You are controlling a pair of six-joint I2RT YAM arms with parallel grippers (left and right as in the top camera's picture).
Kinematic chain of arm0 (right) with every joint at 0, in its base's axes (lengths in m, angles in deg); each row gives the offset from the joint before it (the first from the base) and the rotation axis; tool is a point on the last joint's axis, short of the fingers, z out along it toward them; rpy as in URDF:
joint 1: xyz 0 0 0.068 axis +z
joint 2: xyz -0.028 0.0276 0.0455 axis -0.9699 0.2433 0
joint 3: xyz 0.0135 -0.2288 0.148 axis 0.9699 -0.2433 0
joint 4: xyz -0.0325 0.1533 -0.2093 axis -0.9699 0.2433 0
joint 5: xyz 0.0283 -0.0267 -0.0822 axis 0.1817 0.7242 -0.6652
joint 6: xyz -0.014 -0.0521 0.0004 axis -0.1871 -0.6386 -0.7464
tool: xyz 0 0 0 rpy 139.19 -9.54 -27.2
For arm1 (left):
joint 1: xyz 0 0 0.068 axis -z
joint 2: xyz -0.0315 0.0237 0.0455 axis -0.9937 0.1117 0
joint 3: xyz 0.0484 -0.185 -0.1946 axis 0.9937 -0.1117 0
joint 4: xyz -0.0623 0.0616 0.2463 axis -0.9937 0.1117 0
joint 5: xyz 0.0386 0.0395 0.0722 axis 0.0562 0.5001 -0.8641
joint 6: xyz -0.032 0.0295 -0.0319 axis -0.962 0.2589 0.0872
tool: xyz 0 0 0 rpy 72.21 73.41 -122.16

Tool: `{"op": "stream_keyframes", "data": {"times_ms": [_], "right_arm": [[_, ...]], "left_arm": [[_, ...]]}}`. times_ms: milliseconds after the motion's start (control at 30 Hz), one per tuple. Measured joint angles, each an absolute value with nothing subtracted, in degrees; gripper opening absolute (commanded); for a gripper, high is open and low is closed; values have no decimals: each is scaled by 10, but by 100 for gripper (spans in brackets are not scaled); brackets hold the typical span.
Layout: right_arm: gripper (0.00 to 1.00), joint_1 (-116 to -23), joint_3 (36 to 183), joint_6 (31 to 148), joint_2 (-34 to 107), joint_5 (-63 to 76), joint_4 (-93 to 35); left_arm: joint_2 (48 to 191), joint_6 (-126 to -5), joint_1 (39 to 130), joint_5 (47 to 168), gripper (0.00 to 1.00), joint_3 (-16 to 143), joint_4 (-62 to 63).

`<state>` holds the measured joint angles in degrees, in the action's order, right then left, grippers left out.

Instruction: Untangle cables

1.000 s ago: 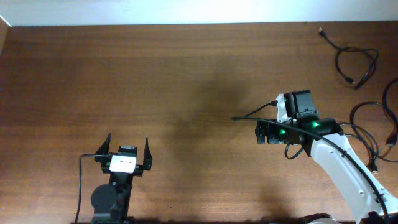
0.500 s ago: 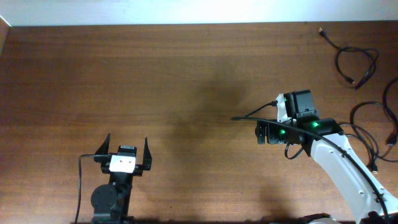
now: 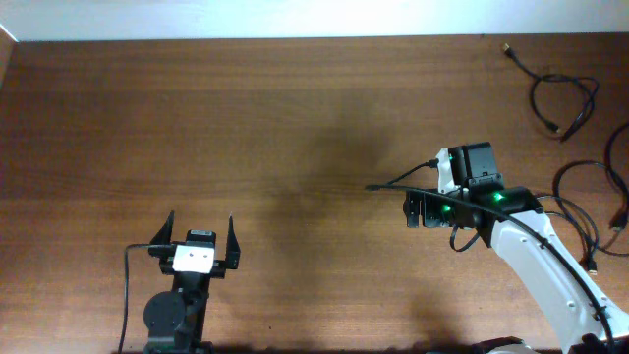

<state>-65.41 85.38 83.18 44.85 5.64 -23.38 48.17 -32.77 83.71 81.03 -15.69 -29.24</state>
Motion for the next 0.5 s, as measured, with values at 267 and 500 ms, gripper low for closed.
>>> {"op": "stream_keyframes", "data": {"times_ms": [267,500], "right_arm": [[98,-654,854,832,449,56,-234],[98,-654,853,831,449,-9,-286]], "left_arm": [[482,-328,837,810,99,-157,-292],[482,-328,837,810,99,-157,-292]]}}
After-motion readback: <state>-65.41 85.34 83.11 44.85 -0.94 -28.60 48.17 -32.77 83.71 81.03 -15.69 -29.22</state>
